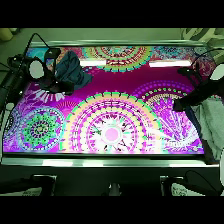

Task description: Fold the shirts.

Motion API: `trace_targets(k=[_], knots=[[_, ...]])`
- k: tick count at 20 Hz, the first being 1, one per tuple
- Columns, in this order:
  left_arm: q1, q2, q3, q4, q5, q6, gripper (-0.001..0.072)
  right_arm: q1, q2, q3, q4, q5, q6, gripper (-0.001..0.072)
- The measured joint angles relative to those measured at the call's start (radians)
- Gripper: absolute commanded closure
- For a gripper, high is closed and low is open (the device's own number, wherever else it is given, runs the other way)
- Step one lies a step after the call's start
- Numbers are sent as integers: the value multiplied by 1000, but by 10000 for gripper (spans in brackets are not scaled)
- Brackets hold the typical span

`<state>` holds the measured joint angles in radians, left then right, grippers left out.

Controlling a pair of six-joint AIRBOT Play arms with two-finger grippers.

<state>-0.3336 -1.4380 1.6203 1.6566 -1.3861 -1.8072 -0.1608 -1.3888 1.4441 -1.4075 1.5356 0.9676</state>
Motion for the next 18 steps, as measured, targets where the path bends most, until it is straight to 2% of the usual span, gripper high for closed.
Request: trace_targets(k=[16,18], knots=[[0,0,0,0,1,0,150,0,0,0,0,0,0,150],[0,-3,0,0,33,-5,150,0,0,0,0,-5,0,150]])
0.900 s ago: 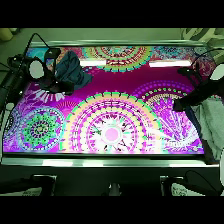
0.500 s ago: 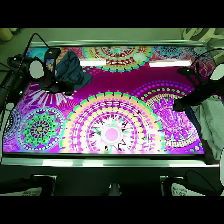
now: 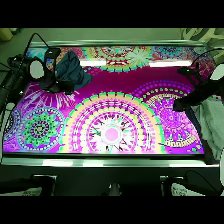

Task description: Fold the shirts.

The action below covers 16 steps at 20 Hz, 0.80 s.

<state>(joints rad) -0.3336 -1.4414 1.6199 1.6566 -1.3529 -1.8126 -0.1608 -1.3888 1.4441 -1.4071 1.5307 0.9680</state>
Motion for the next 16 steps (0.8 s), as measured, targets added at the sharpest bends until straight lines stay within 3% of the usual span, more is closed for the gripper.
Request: trace_targets(k=[16], knots=[[30,-80,0,-71,790,-20,147,0,-3,0,4,-307,0,153]])
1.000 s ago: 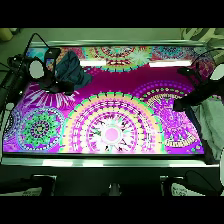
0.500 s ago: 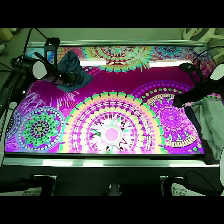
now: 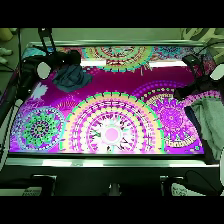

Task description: Fold the shirts.

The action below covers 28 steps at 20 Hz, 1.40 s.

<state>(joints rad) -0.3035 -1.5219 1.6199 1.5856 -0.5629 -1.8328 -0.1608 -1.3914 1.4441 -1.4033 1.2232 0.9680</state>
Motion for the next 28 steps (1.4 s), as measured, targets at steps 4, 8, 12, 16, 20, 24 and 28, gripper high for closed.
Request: trace_targets(k=[4,8,12,16,20,24,28], knots=[[48,-43,0,-8,3,0,171,0,-14,0,0,-10,0,153],[121,-82,0,-6,-156,0,166,0,-27,0,4,16,0,153],[190,-109,0,-5,-299,-1,102,0,-31,0,5,45,0,155],[238,-150,0,-60,-362,-1,44,0,-32,0,13,60,0,161],[301,-214,1,-153,-363,-49,23,1,-32,0,39,66,0,161],[362,-274,1,-285,-330,-87,24,1,-32,0,54,68,0,162],[378,-330,1,-374,-264,-98,24,1,-32,0,65,68,1,162]])
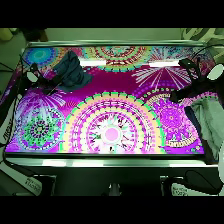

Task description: Fold the shirts.

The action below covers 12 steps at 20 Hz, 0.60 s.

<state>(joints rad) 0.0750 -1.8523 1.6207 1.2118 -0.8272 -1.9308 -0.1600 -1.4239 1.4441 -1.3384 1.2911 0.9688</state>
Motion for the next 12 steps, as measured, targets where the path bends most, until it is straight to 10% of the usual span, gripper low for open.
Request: trace_targets(k=[5,7,9,12], knots=[[-22,-66,0,-121,96,13,34,0,0,0,16,0,0,161],[-32,-87,0,-145,117,16,205,0,0,0,19,0,0,161],[-40,-99,0,-162,126,17,673,0,0,0,21,5,0,161],[-42,-90,0,-179,134,21,684,0,0,0,21,14,0,161]])
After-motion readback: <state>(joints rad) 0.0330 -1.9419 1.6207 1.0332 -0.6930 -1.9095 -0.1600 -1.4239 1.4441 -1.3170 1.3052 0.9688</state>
